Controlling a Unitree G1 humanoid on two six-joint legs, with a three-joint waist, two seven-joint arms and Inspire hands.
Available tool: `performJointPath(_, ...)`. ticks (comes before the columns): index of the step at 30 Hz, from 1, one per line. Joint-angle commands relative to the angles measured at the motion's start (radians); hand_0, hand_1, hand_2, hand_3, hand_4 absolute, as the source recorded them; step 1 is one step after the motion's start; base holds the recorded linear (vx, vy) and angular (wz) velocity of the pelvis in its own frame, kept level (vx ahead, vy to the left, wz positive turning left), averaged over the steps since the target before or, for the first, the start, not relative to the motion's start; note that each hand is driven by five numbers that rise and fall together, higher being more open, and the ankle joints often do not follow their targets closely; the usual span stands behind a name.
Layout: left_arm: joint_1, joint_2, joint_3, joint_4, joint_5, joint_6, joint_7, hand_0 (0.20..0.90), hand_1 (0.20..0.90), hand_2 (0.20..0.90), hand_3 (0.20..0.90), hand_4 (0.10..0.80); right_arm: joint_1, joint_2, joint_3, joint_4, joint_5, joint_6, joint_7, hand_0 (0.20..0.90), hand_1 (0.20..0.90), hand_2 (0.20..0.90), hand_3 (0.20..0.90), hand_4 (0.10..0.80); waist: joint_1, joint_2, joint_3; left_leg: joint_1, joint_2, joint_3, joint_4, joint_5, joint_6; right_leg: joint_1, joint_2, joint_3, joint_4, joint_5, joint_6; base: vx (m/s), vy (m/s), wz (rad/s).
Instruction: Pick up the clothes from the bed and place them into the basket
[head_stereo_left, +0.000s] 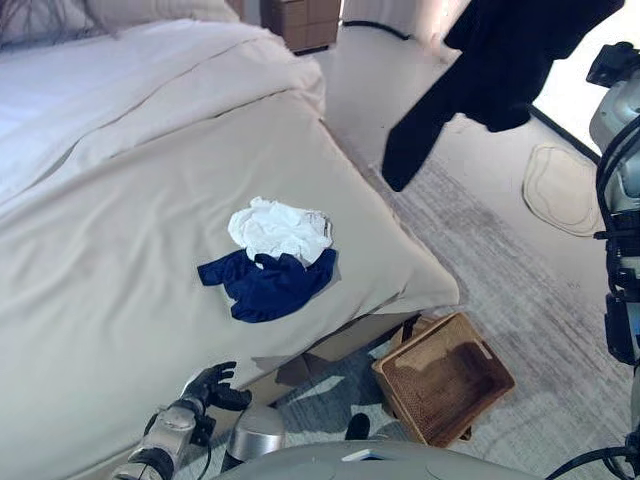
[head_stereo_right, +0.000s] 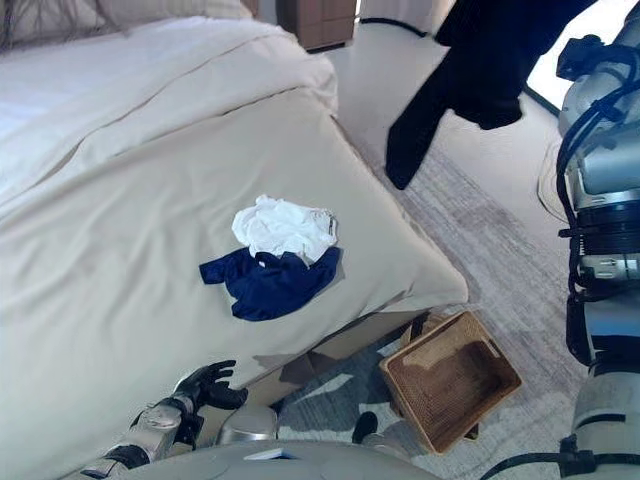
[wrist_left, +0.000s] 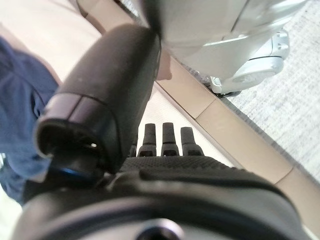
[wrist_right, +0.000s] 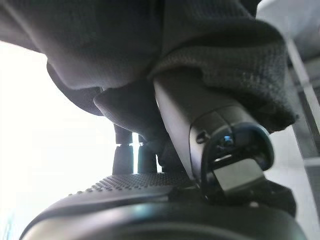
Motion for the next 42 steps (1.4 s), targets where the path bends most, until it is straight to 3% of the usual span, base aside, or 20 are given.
performJointPath(1, -0.012, 0.011, -0.082, 0.047, 0.052, 0.000, -0.019, 0.900, 0.900, 0.900, 0.900, 0.800, -0.010, -0.143, -0.027, -0.077, -0.009, -0.068, 0.023, 0.300, 0.300, 0.300, 0.200, 0.100, 0.003, -0.011, -0.112, 0.018, -0.028, 0.019, 0.006, -0.096, 0.045, -0.020, 0.030, -0.015, 0.047, -0.041, -0.003, -0.022, -0.052, 0.01)
performJointPath(9, -0.011, 0.020, -0.061, 0.045, 0.076, 0.005, -0.011, 0.900, 0.900, 0.900, 0.900, 0.800, 0.157, -0.143, -0.101, -0.069, -0.038, -0.024, 0.157, 0.300, 0.300, 0.300, 0.200, 0.100, -0.046, -0.006, -0.106, 0.028, -0.018, 0.042, 0.015, -0.104, 0.041, -0.025, 0.040, 0.027, 0.029, -0.030, -0.006, 0.004, -0.087, -0.11)
performJointPath(25, -0.011, -0.015, -0.080, 0.009, 0.073, -0.047, -0.002, 0.900, 0.900, 0.900, 0.900, 0.800, 0.449, -0.031, -0.162, -0.018, -0.153, 0.074, 0.356, 0.300, 0.300, 0.300, 0.200, 0.100, -0.123, 0.029, -0.058, 0.014, 0.003, 0.077, 0.050, -0.112, 0.029, -0.053, 0.061, 0.072, 0.049, -0.037, -0.031, -0.008, -0.068, -0.10)
performJointPath(32, -0.034, -0.022, -0.095, 0.006, 0.048, -0.048, 0.025, 0.900, 0.900, 0.900, 0.900, 0.800, 0.476, 0.028, -0.144, 0.019, -0.176, 0.070, 0.331, 0.300, 0.300, 0.300, 0.200, 0.100, -0.137, 0.054, -0.011, -0.033, 0.007, 0.072, 0.066, -0.103, 0.022, -0.098, 0.063, 0.088, 0.051, -0.025, -0.035, -0.070, -0.052, -0.09)
performJointPath(42, -0.116, -0.043, -0.136, -0.038, -0.035, -0.088, 0.069, 0.900, 0.900, 0.900, 0.900, 0.800, 0.364, 0.092, -0.081, 0.180, -0.146, -0.026, 0.154, 0.300, 0.300, 0.300, 0.200, 0.100, -0.137, 0.098, 0.118, -0.149, 0.017, 0.077, 0.065, -0.056, -0.003, -0.201, 0.056, 0.064, 0.042, 0.005, -0.035, -0.145, -0.035, -0.03)
